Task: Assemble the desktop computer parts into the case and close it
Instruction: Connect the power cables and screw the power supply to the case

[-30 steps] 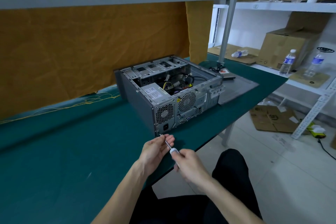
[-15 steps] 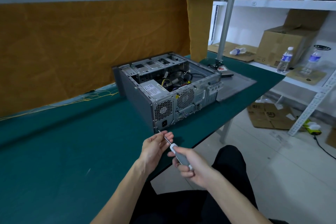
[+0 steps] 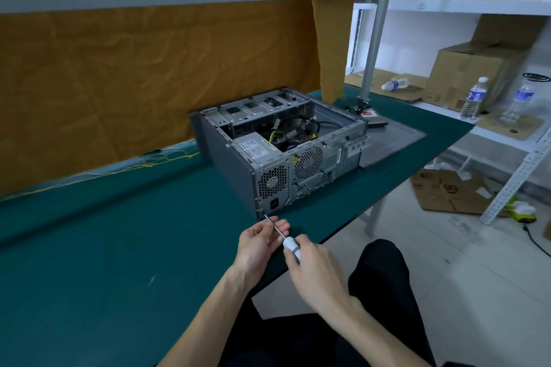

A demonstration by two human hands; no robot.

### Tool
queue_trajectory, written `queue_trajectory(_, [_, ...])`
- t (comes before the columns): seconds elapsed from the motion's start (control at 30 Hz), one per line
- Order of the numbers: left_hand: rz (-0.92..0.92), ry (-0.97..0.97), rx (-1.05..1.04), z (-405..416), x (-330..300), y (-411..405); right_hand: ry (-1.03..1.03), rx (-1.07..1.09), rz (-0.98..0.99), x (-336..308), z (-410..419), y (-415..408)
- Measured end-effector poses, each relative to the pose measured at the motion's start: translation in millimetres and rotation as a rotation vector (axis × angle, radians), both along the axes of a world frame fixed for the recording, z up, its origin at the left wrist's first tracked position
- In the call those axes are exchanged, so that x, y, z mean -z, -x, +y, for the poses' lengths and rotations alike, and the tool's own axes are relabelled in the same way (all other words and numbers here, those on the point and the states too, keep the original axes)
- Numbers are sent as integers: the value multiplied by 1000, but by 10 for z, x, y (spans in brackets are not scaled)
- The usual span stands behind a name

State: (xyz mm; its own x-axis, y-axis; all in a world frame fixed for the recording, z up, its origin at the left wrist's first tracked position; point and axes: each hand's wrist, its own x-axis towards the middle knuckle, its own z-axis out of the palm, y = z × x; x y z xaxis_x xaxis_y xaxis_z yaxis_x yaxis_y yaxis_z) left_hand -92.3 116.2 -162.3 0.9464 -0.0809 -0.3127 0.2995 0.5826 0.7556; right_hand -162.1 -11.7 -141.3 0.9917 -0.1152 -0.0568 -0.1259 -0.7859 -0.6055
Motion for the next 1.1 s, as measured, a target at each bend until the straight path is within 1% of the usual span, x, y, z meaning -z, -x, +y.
queue_trajectory(0.03, [-3, -1, 0, 2, 7, -1, -187, 3, 31, -34, 37, 14])
queue_trajectory(0.07, [-6, 1, 0, 8, 9, -3, -511, 44, 138, -60, 27, -41])
queue_trajectory(0.1, [-10, 5, 5, 11, 6, -6, -891, 129, 308, -111, -3, -101])
queue_trajectory(0.13, [-12, 8, 12, 19, 9, -5, -1121, 175, 450, -175, -40, -101])
queue_trajectory(0.17, [-13, 12, 18, 25, 16, -5, -1154, 173, 477, -197, -74, -94])
queue_trajectory(0.2, [-15, 16, 27, 35, 23, -2, -993, 133, 423, -197, -93, -99])
queue_trajectory(0.23, [-17, 18, 39, 41, 22, 4, -679, 64, 302, -160, -68, -83])
queue_trajectory(0.27, [-20, 19, 53, 43, 18, 6, -268, 8, 148, -82, -64, -46])
queue_trajectory(0.3, [-22, 20, 59, 42, 16, 4, 6, -39, 77, -69, -56, -46])
queue_trajectory(0.33, [-22, 21, 55, 42, 18, 5, 63, -27, 32, -57, -29, -55])
queue_trajectory(0.37, [-22, 23, 45, 37, 21, 7, -161, -1, 60, -57, 14, -29])
queue_trajectory(0.4, [-26, 28, 32, 36, 24, 5, -522, 38, 193, -57, 19, -77])
queue_trajectory(0.43, [-29, 31, 28, 35, 22, 0, -963, 121, 408, -96, -12, -137])
queue_trajectory(0.47, [-31, 33, 32, 35, 21, -3, -1249, 184, 587, -158, -59, -140])
queue_trajectory(0.5, [-32, 35, 35, 34, 22, -3, -1347, 196, 625, -162, -100, -127])
queue_trajectory(0.53, [-31, 36, 36, 33, 26, -1, -1210, 184, 567, -163, -125, -126])
queue_trajectory(0.57, [-32, 33, 40, 33, 25, 3, -932, 119, 448, -134, -112, -106])
queue_trajectory(0.6, [-36, 22, 46, 34, 23, 7, -510, 65, 284, -80, -99, -61])
queue_trajectory(0.63, [-42, 7, 50, 31, 20, 8, -133, -3, 123, -25, -94, -41])
queue_trajectory(0.67, [-48, -3, 48, 29, 23, 8, 15, -12, 31, -15, -67, -46])
queue_trajectory(0.7, [-52, -6, 40, 23, 28, 10, -30, -3, -13, -15, -24, -30])
queue_trajectory(0.73, [-54, -4, 29, 17, 32, 9, -324, 40, 81, -27, -3, -53])
queue_trajectory(0.77, [-55, -1, 23, 18, 32, 4, -681, 91, 229, -59, -25, -123])
queue_trajectory(0.8, [-56, 0, 27, 24, 33, -2, -964, 144, 402, -128, -67, -134])
queue_trajectory(0.83, [-56, -3, 37, 28, 36, -7, -1086, 144, 471, -134, -122, -131])
queue_trajectory(0.87, [-56, -9, 48, 32, 44, -7, -1006, 110, 444, -128, -153, -126])
queue_trajectory(0.9, [-58, -17, 56, 32, 49, -5, -794, 65, 363, -130, -133, -100])
queue_trajectory(0.97, [-67, -30, 66, 35, 53, 3, -56, -8, 94, -38, -96, -46])
queue_trajectory(1.0, [-74, -32, 68, 41, 60, 6, 59, 0, 4, -9, -53, -42])
queue_trajectory(1.03, [-77, -28, 65, 45, 74, 7, 8, 12, -28, -10, -8, -33])
queue_trajectory(1.07, [-75, -11, 56, 50, 89, 8, -256, 36, 29, -4, 21, -34])
queue_trajectory(1.1, [-73, 11, 49, 62, 93, 5, -546, 59, 147, -7, 20, -76])
